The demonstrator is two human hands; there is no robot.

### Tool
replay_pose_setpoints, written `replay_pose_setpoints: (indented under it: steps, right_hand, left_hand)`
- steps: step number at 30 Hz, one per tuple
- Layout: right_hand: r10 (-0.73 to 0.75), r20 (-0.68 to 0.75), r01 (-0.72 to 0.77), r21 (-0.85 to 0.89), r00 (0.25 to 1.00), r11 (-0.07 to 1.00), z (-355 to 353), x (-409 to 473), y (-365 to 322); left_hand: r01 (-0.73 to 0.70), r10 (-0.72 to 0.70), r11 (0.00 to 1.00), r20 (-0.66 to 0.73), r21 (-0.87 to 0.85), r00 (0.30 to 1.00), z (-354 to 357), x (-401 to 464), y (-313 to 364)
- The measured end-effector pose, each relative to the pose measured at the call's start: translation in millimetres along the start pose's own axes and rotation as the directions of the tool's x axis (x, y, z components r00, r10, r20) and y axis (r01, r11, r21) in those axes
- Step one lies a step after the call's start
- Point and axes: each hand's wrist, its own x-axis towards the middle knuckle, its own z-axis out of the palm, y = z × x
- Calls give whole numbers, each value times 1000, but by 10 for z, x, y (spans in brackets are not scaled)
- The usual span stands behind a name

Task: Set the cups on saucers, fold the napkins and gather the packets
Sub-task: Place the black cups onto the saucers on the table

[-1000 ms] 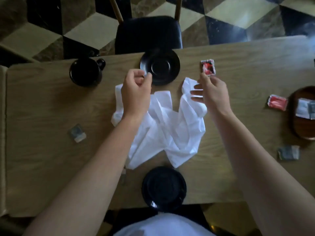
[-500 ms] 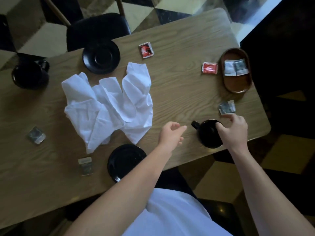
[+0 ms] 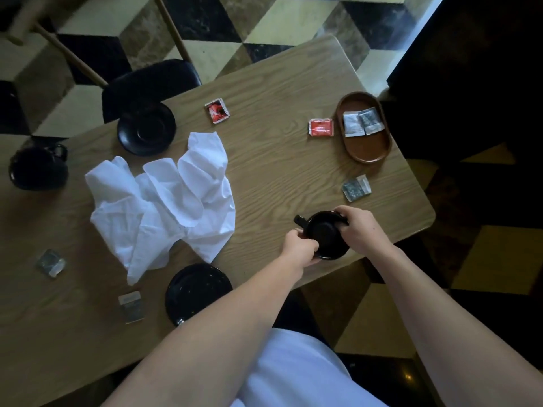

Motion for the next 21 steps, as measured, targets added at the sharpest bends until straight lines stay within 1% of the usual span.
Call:
replay_pose_setpoints:
  steps: [2, 5, 8, 9, 12, 13, 14, 15, 17, 19, 21]
  right_hand:
    - [-26, 12, 26, 0, 1000, 1000, -27, -39, -72]
    - [-61, 52, 59, 50, 997, 997, 44, -112, -264]
    - [-79, 152, 71, 59, 985, 996, 267, -206, -582]
    - [-72, 195, 61, 64, 978, 996, 353, -238, -687]
    - [-99, 326, 33, 201, 940, 979, 717, -359, -1031]
    - [-135, 332, 63, 220, 934, 973, 833, -401, -1131]
    - [-185, 318, 122, 206, 930, 971, 932, -429, -1210]
    - [-226, 317, 179, 171, 921, 969, 1027, -451, -1287]
    - [-256, 365, 222, 131, 895, 966, 1180, -485, -1415]
    - [-247, 411, 211, 133, 877, 968, 1317, -479, -1483]
    - [-222, 459, 178, 139, 860, 974, 1459, -490, -1547]
  left_hand:
    - [-33, 33, 999, 13, -23, 999, -119, -99, -9]
    - [-83, 85, 993, 29, -83, 996, -472, -298, -46]
    - [-148, 143, 987, -75, -57, 987, -928, -512, -148]
    - [-154, 143, 983, -113, -97, 983, -1048, -571, -200]
    - [-158, 99, 927, -185, -339, 978, -1398, -717, -413]
    - [-153, 81, 907, -193, -392, 978, -1509, -751, -490]
    - [-140, 63, 902, -198, -408, 978, -1617, -774, -565]
    - [-126, 41, 906, -212, -403, 976, -1742, -795, -639]
    - [-116, 1, 913, -283, -391, 959, -2005, -825, -765]
    - [-149, -10, 916, -392, -371, 920, -2239, -817, -880]
    - [-177, 33, 948, -474, -263, 880, -2414, -821, -959]
